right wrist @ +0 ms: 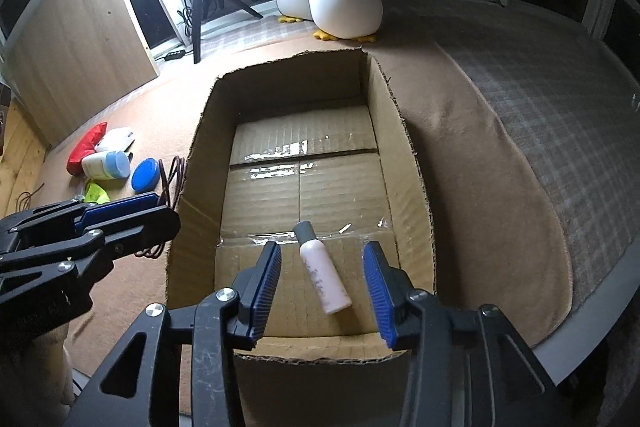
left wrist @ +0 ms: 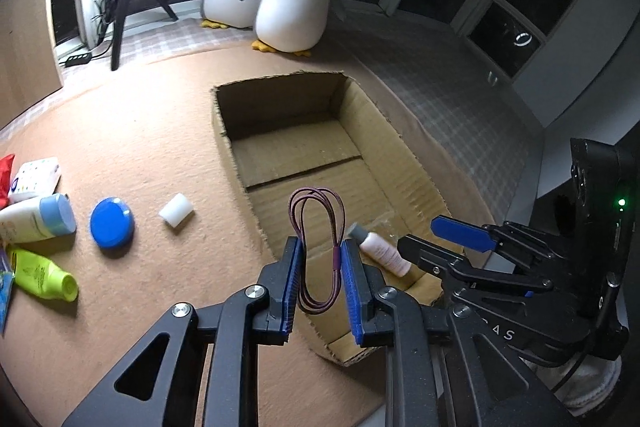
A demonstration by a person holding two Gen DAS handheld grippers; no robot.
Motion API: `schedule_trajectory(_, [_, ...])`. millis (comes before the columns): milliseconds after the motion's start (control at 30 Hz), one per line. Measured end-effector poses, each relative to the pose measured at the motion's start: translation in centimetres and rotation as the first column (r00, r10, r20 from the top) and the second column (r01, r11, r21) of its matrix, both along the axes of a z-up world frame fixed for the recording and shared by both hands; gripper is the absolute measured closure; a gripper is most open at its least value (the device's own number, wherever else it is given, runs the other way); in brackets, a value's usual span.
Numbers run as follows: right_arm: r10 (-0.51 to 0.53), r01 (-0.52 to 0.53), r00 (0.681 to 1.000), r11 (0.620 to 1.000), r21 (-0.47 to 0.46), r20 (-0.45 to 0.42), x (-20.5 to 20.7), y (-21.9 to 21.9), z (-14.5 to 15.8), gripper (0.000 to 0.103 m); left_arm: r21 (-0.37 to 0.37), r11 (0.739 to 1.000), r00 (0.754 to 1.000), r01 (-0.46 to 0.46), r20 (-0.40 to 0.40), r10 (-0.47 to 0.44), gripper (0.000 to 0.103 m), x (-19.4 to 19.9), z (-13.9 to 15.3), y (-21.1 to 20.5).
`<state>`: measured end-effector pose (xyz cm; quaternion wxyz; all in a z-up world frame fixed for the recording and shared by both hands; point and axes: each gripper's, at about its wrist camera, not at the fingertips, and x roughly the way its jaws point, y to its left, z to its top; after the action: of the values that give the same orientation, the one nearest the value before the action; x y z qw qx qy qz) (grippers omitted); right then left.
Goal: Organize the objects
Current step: 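Carry the rubber bands and white bottle into the cardboard box and release both, then move the right tool back to the green tube and close on it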
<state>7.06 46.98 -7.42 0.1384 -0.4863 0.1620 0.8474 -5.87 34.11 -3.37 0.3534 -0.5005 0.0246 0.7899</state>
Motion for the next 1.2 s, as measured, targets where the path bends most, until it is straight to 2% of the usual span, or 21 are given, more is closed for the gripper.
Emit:
schedule_trajectory(367, [0.072,-0.073,0.996,0.997,-0.019,-0.043,-1.7,-3.2,1.5,0.064,0.044,0.996,0.997,-0.082,0.009,0.082,0.083,-0.4,1.1,-5.7])
schedule_trajectory(500, [0.083,-0.083,0.995,0.997,-0.002,-0.052,-2.5,-4.0,2.0,0.064,0.073,0.996,0.999,-0.044,-0.001,0.044,0.083,-0.6,1.7,-4.5])
schedule_trajectory(667, [0.026,-0.025,0.997,1.000,0.016,-0.075,-1.6,-2.6,3.2,0.064,0.106,0.994,0.999,0.037,-0.008,-0.036,0.083,-0.7,1.2,-0.5])
schedule_trajectory(700, [0.009,-0.007,0.997,1.000,0.027,-0.076,-1.1,-2.0,3.4,0.063,0.102,0.993,0.998,0.055,-0.021,-0.053,0.078,-0.7,0.9,0.3])
schedule_trajectory(733, [-0.006,0.008,0.997,0.999,0.034,-0.078,-0.7,-1.6,3.6,0.063,0.069,0.994,0.997,0.080,-0.027,-0.079,0.062,-0.8,0.2,1.3])
schedule_trajectory(767, [-0.018,0.021,0.997,0.999,0.039,-0.077,-0.5,-1.1,3.7,0.063,0.026,0.997,0.997,0.075,-0.016,-0.074,0.053,-1.1,-0.6,2.0])
schedule_trajectory(800, [-0.034,0.037,0.997,0.998,0.042,-0.076,-0.1,-0.6,3.8,0.063,0.023,0.998,0.998,0.067,-0.008,-0.067,0.042,-1.4,-0.9,2.2])
schedule_trajectory(900, [-0.073,0.077,0.994,0.996,0.040,-0.080,1.1,0.8,3.8,0.064,0.032,0.997,0.997,0.073,-0.009,-0.073,0.031,-1.5,-1.1,2.3])
schedule_trajectory(1200, [-0.086,0.088,0.993,0.996,0.023,-0.077,1.3,1.1,3.2,0.064,0.016,0.997,0.996,0.069,-0.054,-0.068,0.029,-0.8,-0.3,1.9])
